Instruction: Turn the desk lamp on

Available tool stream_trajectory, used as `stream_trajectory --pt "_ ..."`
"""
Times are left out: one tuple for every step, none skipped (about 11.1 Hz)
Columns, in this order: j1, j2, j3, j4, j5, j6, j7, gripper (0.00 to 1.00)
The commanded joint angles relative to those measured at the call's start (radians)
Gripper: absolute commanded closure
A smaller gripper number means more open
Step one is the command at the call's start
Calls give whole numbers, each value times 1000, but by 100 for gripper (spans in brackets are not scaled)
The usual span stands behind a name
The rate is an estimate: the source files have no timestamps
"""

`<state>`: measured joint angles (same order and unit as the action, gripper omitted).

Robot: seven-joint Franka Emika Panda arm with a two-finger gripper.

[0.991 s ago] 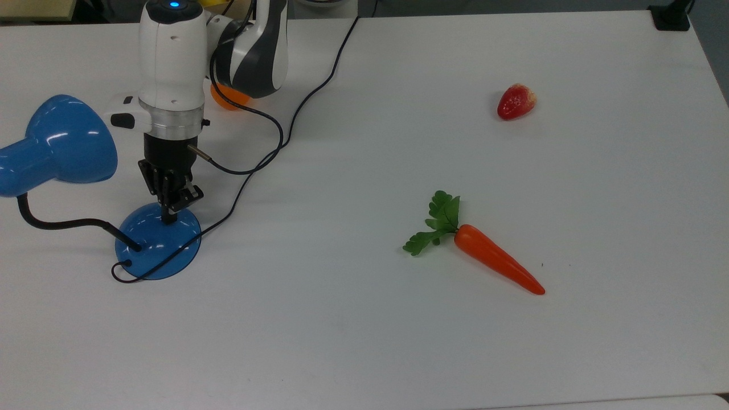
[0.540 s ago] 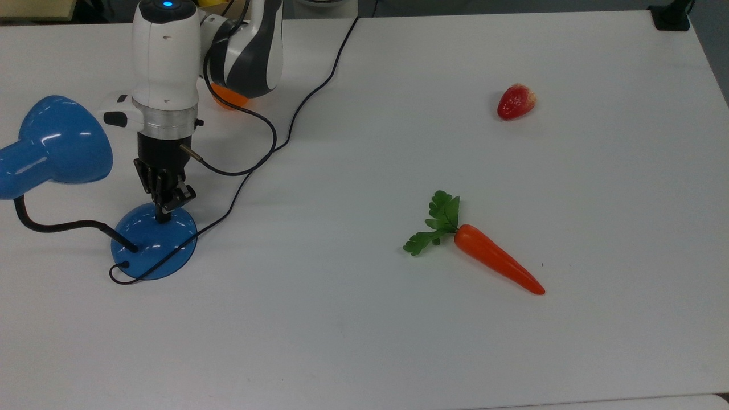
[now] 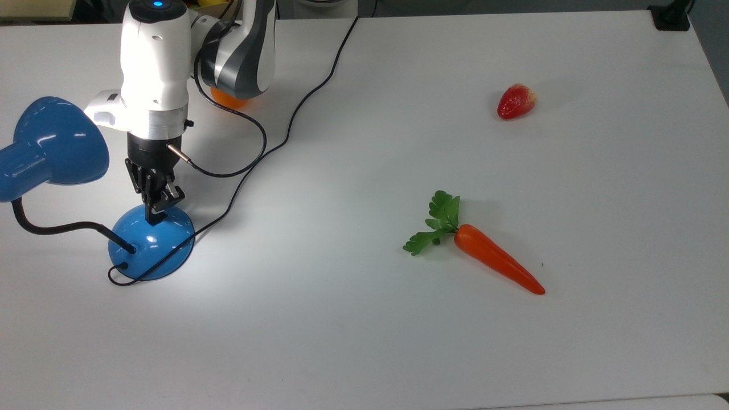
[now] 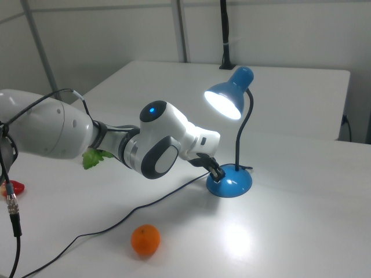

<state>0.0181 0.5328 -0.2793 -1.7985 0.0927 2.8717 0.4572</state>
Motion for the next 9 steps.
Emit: stream_trajectory --pt "2 4 -4 31 25 -38 5 99" --pt "3 1 -4 31 25 -38 6 99" --pt "3 -29 -4 28 24 -54 5 99" --pt "-6 -78 -4 25 19 -146 -6 99" --pt "-17 -127 -4 25 9 -257 -26 99" --pt "-26 -170 -3 19 10 -346 -85 99" --pt "-26 -215 -3 -1 10 -432 -127 98" --pt "-26 -264 2 -42 9 -469 -147 98" --pt "-53 -322 52 -97 9 -474 -164 97"
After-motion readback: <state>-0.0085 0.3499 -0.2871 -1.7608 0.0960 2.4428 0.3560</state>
